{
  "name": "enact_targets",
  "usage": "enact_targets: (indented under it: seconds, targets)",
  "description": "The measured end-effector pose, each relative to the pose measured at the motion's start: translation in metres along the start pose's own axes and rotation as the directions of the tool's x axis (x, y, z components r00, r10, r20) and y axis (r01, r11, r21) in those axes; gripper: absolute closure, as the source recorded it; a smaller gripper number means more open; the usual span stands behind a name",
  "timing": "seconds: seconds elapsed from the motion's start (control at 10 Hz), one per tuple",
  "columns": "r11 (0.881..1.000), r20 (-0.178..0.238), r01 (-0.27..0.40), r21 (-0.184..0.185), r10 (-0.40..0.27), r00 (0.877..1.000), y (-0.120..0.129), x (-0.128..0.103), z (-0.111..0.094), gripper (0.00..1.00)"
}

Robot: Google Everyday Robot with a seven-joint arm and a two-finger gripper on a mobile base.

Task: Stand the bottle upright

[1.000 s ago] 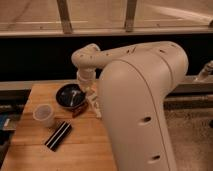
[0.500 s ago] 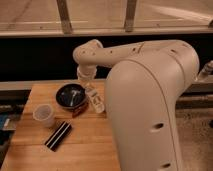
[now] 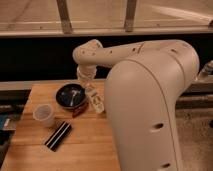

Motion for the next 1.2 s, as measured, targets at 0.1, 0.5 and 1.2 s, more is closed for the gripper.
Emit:
enact_targets:
  seconds: [0.1, 0.5, 1.2]
  targets:
    - [1.000, -0.004, 0.001, 0.000, -0.001, 1.000, 0.000, 0.000, 0.001, 1.00]
    - [1.000, -0.023, 0.001, 0.020, -0.001, 1.000, -0.014, 0.003, 0.005, 1.00]
    - [0.999, 0.000, -0.032, 0.039, 0.032, 0.999, -0.039, -0.006, 0.009, 1.00]
